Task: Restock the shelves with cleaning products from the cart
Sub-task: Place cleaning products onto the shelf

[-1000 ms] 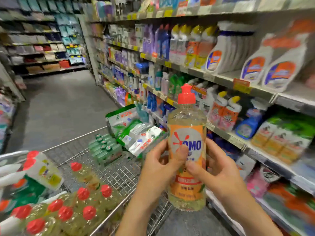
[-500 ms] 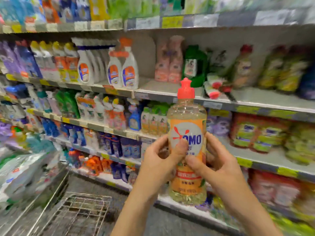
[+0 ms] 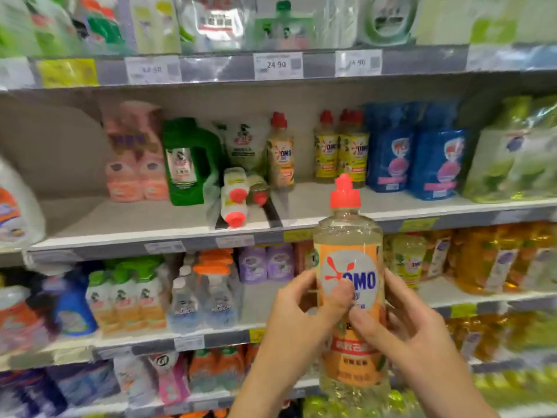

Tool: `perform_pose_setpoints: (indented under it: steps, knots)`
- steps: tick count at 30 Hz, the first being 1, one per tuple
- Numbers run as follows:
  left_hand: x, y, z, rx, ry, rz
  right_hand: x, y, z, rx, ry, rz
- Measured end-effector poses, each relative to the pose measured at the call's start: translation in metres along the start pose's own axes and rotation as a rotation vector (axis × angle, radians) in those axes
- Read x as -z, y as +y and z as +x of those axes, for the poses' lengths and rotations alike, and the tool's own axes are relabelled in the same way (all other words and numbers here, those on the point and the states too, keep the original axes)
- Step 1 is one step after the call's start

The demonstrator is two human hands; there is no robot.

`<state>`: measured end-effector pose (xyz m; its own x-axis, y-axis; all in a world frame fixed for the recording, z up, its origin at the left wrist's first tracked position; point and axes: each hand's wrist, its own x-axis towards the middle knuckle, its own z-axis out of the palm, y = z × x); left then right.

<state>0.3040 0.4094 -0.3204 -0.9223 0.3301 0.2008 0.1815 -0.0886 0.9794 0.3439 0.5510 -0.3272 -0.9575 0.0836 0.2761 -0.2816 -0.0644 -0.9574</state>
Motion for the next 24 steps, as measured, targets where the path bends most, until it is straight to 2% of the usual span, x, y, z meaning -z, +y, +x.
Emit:
perform_pose_setpoints:
  steps: [6,12,17,24]
  knots:
    - [-0.001,0.003,0.11,-0.129,0.053,0.125,0.029,0.01,0.099,0.031,0.067,-0.034]
    - [0.0,0.011,0.191,-0.2,0.016,0.218,0.051,0.008,0.174,0.075,0.019,-0.043]
    - [-0.002,0.018,0.247,-0.27,0.099,0.34,0.068,0.009,0.23,0.105,-0.103,-0.045]
    - [0.011,0.024,0.289,-0.204,0.271,0.52,0.066,0.028,0.298,0.174,-0.223,-0.097]
